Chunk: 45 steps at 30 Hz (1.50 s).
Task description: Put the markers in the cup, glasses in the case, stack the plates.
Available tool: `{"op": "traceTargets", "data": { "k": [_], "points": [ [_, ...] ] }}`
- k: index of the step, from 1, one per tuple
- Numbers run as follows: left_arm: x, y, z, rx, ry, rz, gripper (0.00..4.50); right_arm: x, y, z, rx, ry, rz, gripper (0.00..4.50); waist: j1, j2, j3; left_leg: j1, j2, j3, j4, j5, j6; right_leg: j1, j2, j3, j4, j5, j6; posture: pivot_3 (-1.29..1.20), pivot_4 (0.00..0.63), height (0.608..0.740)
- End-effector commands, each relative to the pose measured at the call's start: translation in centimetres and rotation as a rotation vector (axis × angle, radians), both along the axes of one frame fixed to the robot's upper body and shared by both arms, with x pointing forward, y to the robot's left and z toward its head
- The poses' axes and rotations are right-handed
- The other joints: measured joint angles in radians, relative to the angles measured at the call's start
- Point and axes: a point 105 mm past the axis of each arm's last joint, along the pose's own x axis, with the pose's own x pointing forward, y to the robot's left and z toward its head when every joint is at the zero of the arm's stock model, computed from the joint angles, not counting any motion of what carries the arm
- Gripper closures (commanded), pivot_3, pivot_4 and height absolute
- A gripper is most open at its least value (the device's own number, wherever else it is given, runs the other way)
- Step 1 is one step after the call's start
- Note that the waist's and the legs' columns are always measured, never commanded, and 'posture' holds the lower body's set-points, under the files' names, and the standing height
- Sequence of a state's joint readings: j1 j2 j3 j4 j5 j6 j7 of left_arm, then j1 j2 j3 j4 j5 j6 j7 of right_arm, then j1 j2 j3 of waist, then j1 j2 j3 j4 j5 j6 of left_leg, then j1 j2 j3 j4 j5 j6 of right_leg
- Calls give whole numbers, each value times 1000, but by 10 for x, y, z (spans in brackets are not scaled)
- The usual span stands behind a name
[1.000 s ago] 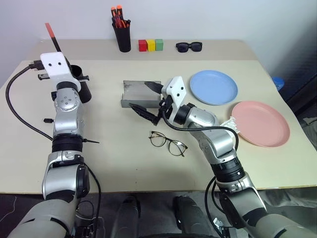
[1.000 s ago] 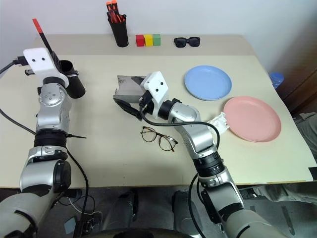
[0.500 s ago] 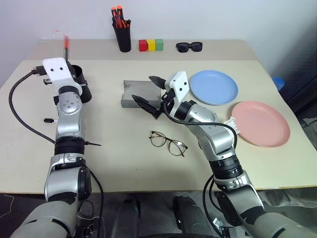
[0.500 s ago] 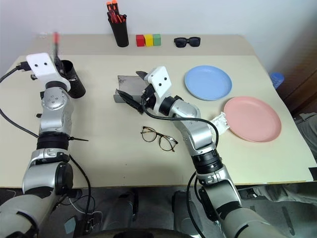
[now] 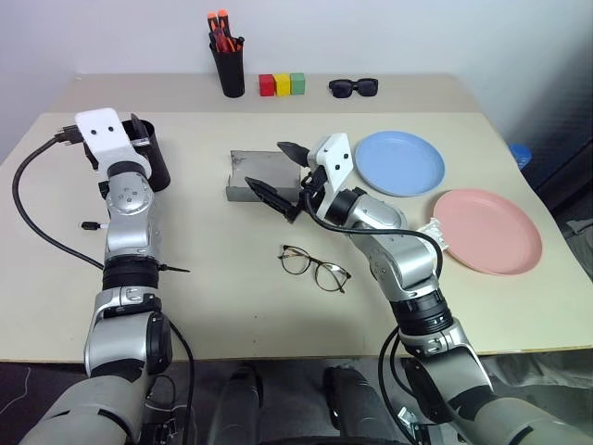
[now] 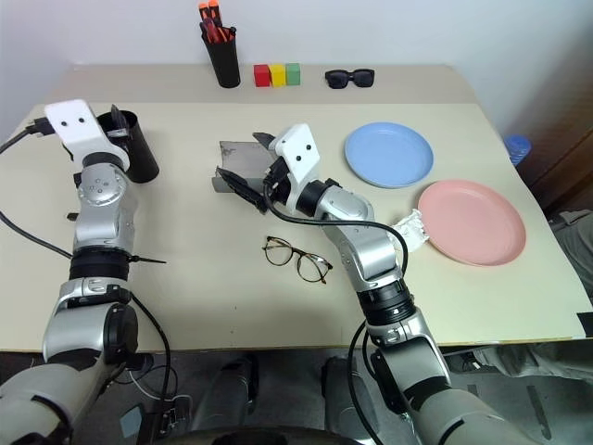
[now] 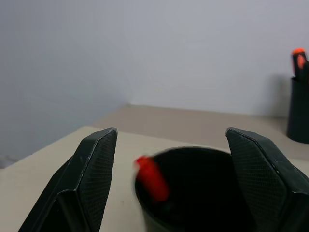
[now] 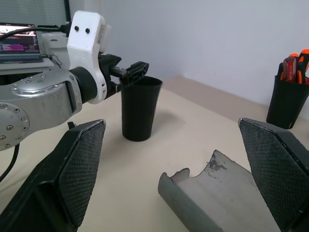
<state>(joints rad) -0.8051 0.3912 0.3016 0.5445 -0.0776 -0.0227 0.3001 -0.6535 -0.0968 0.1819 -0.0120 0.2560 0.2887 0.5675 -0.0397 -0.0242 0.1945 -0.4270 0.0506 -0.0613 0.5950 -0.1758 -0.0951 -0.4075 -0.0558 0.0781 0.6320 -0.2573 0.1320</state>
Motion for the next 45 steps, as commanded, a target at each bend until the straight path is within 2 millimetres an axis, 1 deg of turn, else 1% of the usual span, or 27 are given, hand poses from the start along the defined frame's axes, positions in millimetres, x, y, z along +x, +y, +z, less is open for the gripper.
{"op": "traceTargets", "data": {
  "k": [1,2,4,5,6,8,10,12,14,16,19,24,25,30,33,36,42,45],
  "points": [
    [-22,18,40,-68,-141,91,812,-4,1,12,24,-47,12,0,-2,0,0,0,0,0,0,0,0,0,0,0,0,0,0,0,150,740],
    [-26,21,44,-83,-156,107,812,-4,1,12,24,-47,12,0,-2,0,0,0,0,0,0,0,0,0,0,0,0,0,0,0,150,740],
    [-40,31,51,-136,-177,162,264,-4,0,11,21,-44,11,0,-3,0,0,0,0,0,-1,0,0,0,0,0,0,0,0,0,150,740],
    [-47,36,49,-165,-161,196,37,-4,-1,10,19,-42,11,0,-3,0,0,0,0,0,0,0,0,0,0,0,0,0,0,0,150,740],
    [-52,40,46,-192,-139,227,37,-4,-2,10,17,-41,11,0,-3,0,0,0,0,0,0,0,0,0,0,0,0,0,0,0,150,740],
    [-63,46,35,-246,-73,290,37,-4,-3,9,14,-40,12,0,-3,0,0,0,0,0,-1,0,0,0,0,0,0,0,0,0,150,740],
    [-76,51,13,-343,28,361,37,-4,-4,8,8,-39,13,0,-3,0,0,1,0,0,0,0,0,0,0,0,1,0,0,0,150,740],
    [-85,49,-7,-432,123,394,37,-3,-7,7,2,-36,12,0,-2,0,0,0,0,0,0,0,0,0,0,0,1,0,0,0,150,740],
    [-89,43,-20,-478,193,393,37,-3,-9,6,-5,-35,12,0,0,-1,0,0,0,-1,0,0,-1,0,0,0,1,0,0,0,150,740],
    [-90,36,-36,-506,306,393,37,-2,-11,5,-14,-36,16,0,1,-1,0,0,0,-2,1,1,-1,0,0,-1,1,0,0,0,150,740],
    [-90,27,-65,-600,473,412,37,-2,-13,4,-28,-37,22,0,-1,-1,0,0,0,-2,1,1,-1,1,0,-1,1,0,0,0,150,740],
    [-85,13,-88,-744,625,393,37,-2,-13,3,-34,-39,27,0,-3,-1,0,0,0,-2,0,1,-1,0,0,-1,0,0,0,0,150,740],
    [-82,12,-90,-769,639,389,37,-2,-13,3,-35,-38,27,0,-3,-1,0,0,0,-2,0,1,-1,0,1,-1,0,0,0,0,150,740],
    [-68,10,-89,-807,649,356,37,-4,-13,-1,-41,-32,26,0,-3,-1,0,0,0,-2,0,1,-2,0,1,-1,0,0,0,0,150,740],
    [-62,12,-89,-821,654,356,37,-5,-14,-3,-47,-29,26,0,-3,-1,0,0,0,-2,-1,1,-2,0,1,-2,0,0,0,0,150,740],
    [-60,17,-93,-857,659,379,37,-5,-16,-4,-52,-27,19,0,-3,-1,0,0,0,-2,-1,1,-2,0,1,-2,0,0,0,0,150,740],
    [-62,29,-99,-873,663,446,37,-7,-18,-7,-58,-22,12,0,-4,-1,0,0,0,-2,-2,1,-3,0,1,-2,0,0,0,0,150,740],
    [-62,29,-105,-915,680,454,836,-7,-18,-7,-59,-20,11,0,-4,-1,0,0,0,-2,-2,1,-3,0,1,-2,0,0,0,0,150,740]
  ]
}}
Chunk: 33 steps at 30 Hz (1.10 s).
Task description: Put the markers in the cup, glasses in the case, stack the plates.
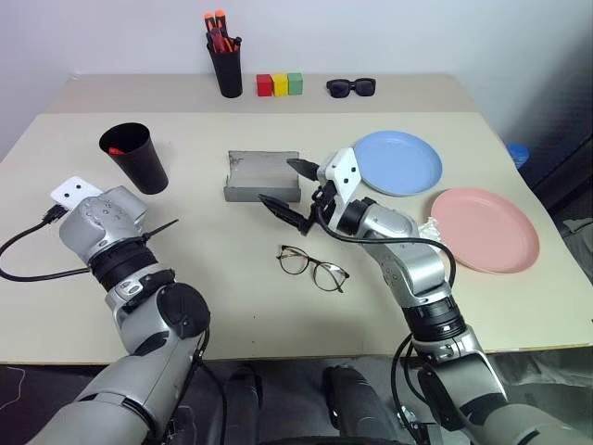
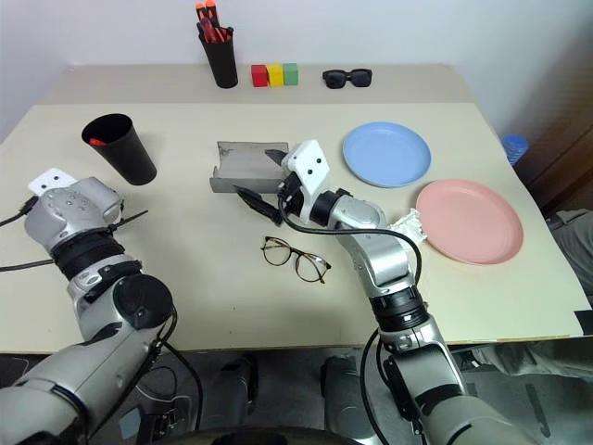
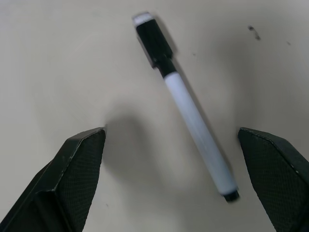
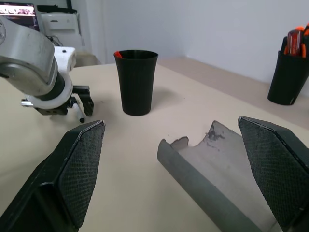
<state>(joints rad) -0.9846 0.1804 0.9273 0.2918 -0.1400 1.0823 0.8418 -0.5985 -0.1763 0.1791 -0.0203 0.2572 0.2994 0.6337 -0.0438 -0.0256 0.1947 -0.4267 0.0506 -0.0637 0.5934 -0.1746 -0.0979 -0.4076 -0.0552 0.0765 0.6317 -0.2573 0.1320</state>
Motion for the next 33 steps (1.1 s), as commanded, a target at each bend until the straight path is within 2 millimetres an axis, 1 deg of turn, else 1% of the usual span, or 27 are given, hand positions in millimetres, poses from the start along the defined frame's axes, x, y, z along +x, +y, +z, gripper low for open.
{"op": "traceTargets", "data": {
  "k": [1,3,4,5,7,8,11,12,13,14,16,18,19,20,22,24,26,28,31,33],
  "points": [
    [-5,8,0,-11,13,55,1334,-7,0,16,22,-58,10,0,-1,0,0,0,0,0,0,0,0,0,0,0,0,0,0,0,150,740],
    [-6,9,0,-2,24,62,2261,-7,1,15,21,-57,11,0,-2,0,0,0,0,0,0,0,0,0,0,0,0,0,0,0,150,740],
    [-6,10,0,3,28,66,2858,-7,1,15,21,-56,12,0,-2,0,0,0,0,0,-1,0,0,0,0,0,0,0,0,0,150,740],
    [-7,11,0,9,31,73,3243,-7,1,15,18,-55,16,0,-2,0,0,0,0,0,-1,0,0,0,0,0,0,0,0,0,150,740],
    [-8,12,0,15,32,83,4214,-8,1,14,14,-51,24,0,-1,0,0,0,0,0,-1,0,0,0,0,0,0,0,0,0,150,740],
    [-8,14,2,21,14,96,4451,-12,3,11,-9,-45,62,0,-1,0,0,0,0,0,-1,0,0,0,0,0,0,0,0,0,150,740],
    [-8,23,17,66,-89,140,4451,-25,4,0,-94,-46,159,0,0,0,0,0,0,0,-1,0,-1,0,0,0,0,0,0,0,150,740],
    [-8,29,27,132,-143,144,4451,-26,4,-2,-106,-47,168,0,-1,0,0,0,0,0,-1,0,-1,0,0,0,-1,0,0,0,150,740],
    [-9,37,45,244,-218,155,4451,-27,3,-4,-121,-48,177,0,-2,0,0,0,0,0,-1,0,-1,0,0,0,-1,0,0,0,150,740],
    [-10,41,59,325,-272,157,4451,-28,3,-5,-131,-50,184,0,-2,0,0,0,0,0,-2,0,-1,0,0,0,0,0,0,0,150,740],
    [-13,44,75,399,-360,172,4451,-29,2,-6,-144,-52,195,0,1,0,0,0,0,0,-2,1,-2,-1,0,0,0,0,0,0,150,740],
    [-14,45,105,534,-485,125,4451,-30,2,-8,-154,-51,209,0,4,0,0,0,0,0,-2,1,-3,-1,0,0,0,0,0,0,150,740],
    [-13,41,128,631,-585,69,4451,-30,1,-8,-157,-51,212,0,4,0,0,0,0,0,-2,1,-3,-1,0,0,0,0,0,0,150,740],
    [-12,34,146,705,-671,12,4451,-30,1,-8,-158,-51,214,0,4,0,0,0,0,0,-2,1,-3,-1,0,0,0,0,0,0,150,740],
    [-9,16,176,820,-816,-113,4451,-30,1,-8,-159,-51,215,0,8,0,0,0,0,0,-2,1,-3,0,0,0,0,0,0,0,150,740],
    [-4,-2,196,920,-886,-226,4451,-29,1,-8,-156,-54,214,0,11,0,0,0,0,0,-2,2,-3,0,0,0,-1,0,-1,0,150,740],
    [6,-17,206,973,-896,-304,4451,-28,1,-6,-147,-59,210,0,12,0,0,0,0,0,-1,2,-3,0,0,0,-1,0,-1,0,150,740],
    [15,-25,206,986,-891,-353,4451,-27,2,-3,-134,-63,205,0,11,0,0,0,0,0,-1,2,-3,0,0,0,-1,0,-1,0,150,740],
    [35,-38,194,988,-846,-438,4451,-22,2,5,-94,-71,178,0,5,0,0,0,0,0,-1,2,-2,0,0,0,-1,0,-1,0,150,740],
    [46,-41,185,982,-812,-463,4451,-19,2,9,-75,-76,160,0,0,0,0,0,0,0,-1,2,-2,0,0,0,-1,0,-1,0,150,740]
  ]
}}
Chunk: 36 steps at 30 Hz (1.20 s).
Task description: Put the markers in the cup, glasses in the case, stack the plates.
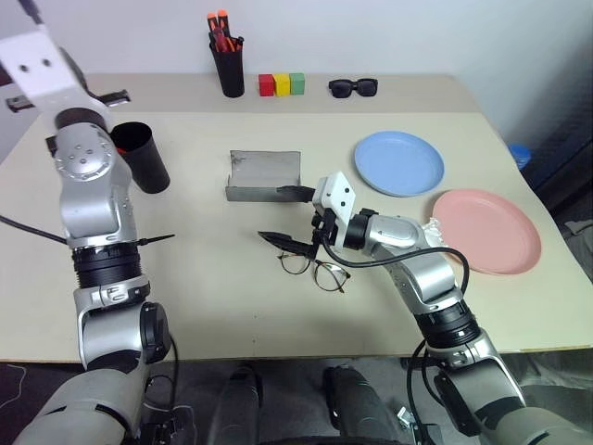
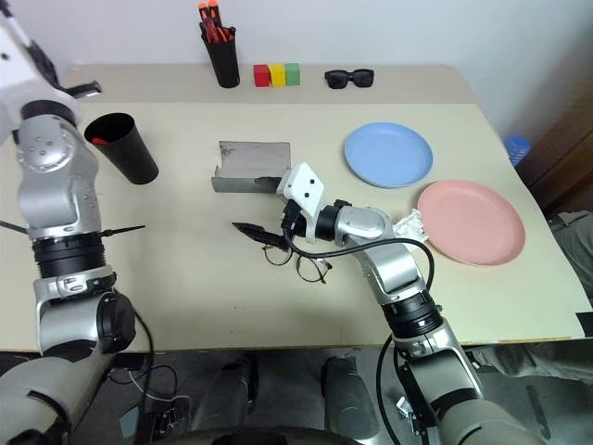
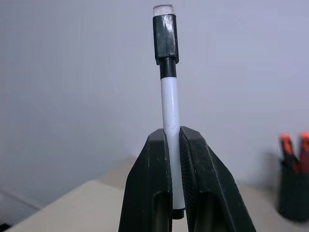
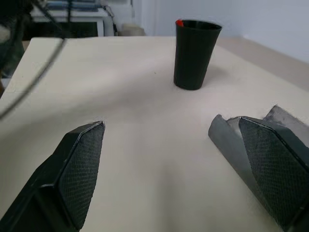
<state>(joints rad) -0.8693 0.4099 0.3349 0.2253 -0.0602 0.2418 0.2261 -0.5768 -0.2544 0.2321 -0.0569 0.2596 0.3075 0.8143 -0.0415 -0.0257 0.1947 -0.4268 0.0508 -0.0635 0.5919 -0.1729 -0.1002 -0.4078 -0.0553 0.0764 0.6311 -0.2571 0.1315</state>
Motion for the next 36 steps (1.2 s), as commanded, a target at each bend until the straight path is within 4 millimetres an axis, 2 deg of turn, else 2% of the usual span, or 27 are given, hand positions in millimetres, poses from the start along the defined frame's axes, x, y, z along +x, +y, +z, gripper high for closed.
{"op": "traceTargets", "data": {
  "k": [1,7,12,25,36],
  "points": [
    [12,-6,-1,44,12,-6,4451,4,-2,25,71,-71,-25,0,-3,0,0,0,0,0,0,0,0,0,0,0,0,0,0,0,150,740],
    [28,-6,-26,68,83,11,4451,8,-6,29,104,-74,-73,0,0,0,0,-1,0,0,0,0,0,-1,0,0,0,0,0,0,150,740],
    [29,-1,-42,77,113,39,4451,11,-12,30,127,-61,-105,0,0,0,0,-1,0,0,0,0,0,-1,0,0,0,0,0,0,150,740],
    [25,5,-69,46,163,72,4451,13,-11,30,131,-57,-103,0,1,0,0,-1,0,0,0,0,0,-1,0,0,0,0,0,0,150,740],
    [24,3,-78,21,176,68,4451,12,-10,30,126,-59,-93,0,1,0,0,-1,0,0,0,0,0,-1,0,0,0,0,0,0,150,740]
  ]
}}
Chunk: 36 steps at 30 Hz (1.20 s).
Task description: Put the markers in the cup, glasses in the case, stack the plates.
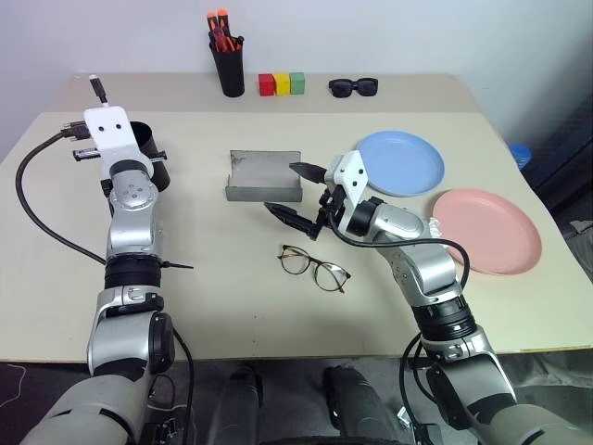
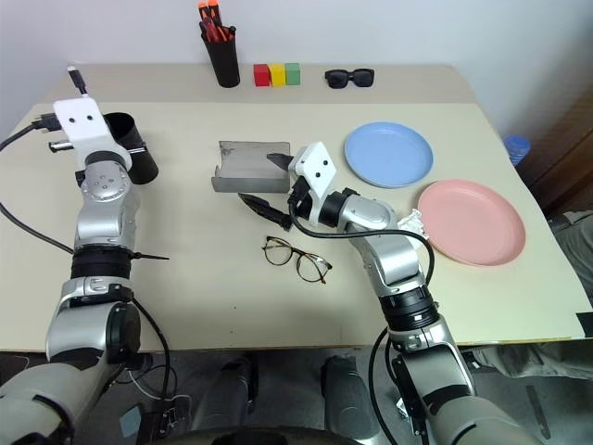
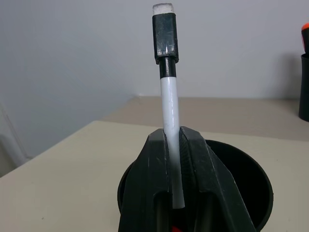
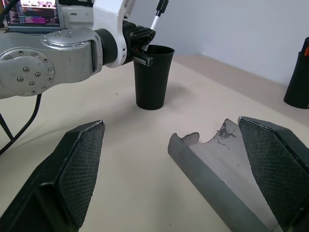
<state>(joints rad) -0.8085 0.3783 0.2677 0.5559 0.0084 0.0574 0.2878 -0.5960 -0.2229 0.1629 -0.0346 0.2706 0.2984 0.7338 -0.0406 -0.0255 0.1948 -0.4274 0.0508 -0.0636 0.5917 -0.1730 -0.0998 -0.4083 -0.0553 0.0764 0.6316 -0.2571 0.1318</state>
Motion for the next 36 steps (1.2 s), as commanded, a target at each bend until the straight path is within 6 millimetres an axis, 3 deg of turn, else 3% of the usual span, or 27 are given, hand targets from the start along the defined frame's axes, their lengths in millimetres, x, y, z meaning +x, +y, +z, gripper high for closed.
{"op": "traceTargets", "data": {
  "k": [1,3,7,15,19,21,23,25,26,31,36],
  "points": [
    [-4,0,11,-4,-47,2,4107,-4,2,14,28,-49,20,0,0,0,0,0,0,0,0,0,0,0,0,0,0,0,0,0,150,740],
    [-4,1,10,1,-43,15,3352,-5,3,14,24,-50,24,0,0,0,0,0,0,0,0,0,0,0,0,0,0,0,0,0,150,740],
    [-6,2,9,10,-39,40,1427,-6,3,14,23,-50,29,0,0,0,0,0,0,0,0,0,0,0,0,0,0,0,0,0,150,740],
    [-8,5,15,-8,-72,52,1427,-7,4,14,22,-48,35,0,0,0,0,0,0,0,0,0,0,0,0,0,0,0,0,0,150,740],
    [-8,-4,37,0,-141,-7,1427,-5,1,15,17,-53,28,0,0,0,0,0,0,0,0,0,0,0,0,0,0,0,0,0,150,740],
    [-4,-23,53,14,-173,-166,1427,-4,-5,16,1,-59,21,0,1,0,0,0,0,0,0,0,0,0,0,0,0,0,0,0,150,740],
    [0,-56,64,45,-152,-426,845,-3,-14,16,-29,-60,20,0,7,0,0,0,0,0,0,0,0,0,0,0,0,0,0,0,150,740],
    [0,-83,59,111,-59,-631,114,-3,-23,13,-74,-56,30,0,9,0,0,-1,0,0,0,0,0,0,0,0,-1,0,0,0,150,740],
    [-1,-92,53,152,0,-690,16,-5,-28,10,-103,-52,35,0,8,0,0,-1,0,0,0,0,0,0,0,0,-1,0,0,0,150,740],
    [-13,-135,10,337,313,-1030,16,-7,-67,-3,-244,3,7,0,-3,1,1,0,0,0,0,0,0,0,0,0,0,0,0,0,150,740],
    [-13,-147,-29,346,520,-1181,16,-11,-104,-8,-327,37,-65,0,-4,2,1,0,0,0,0,0,1,0,0,0,0,-1,-2,0,150,740]
  ]
}}
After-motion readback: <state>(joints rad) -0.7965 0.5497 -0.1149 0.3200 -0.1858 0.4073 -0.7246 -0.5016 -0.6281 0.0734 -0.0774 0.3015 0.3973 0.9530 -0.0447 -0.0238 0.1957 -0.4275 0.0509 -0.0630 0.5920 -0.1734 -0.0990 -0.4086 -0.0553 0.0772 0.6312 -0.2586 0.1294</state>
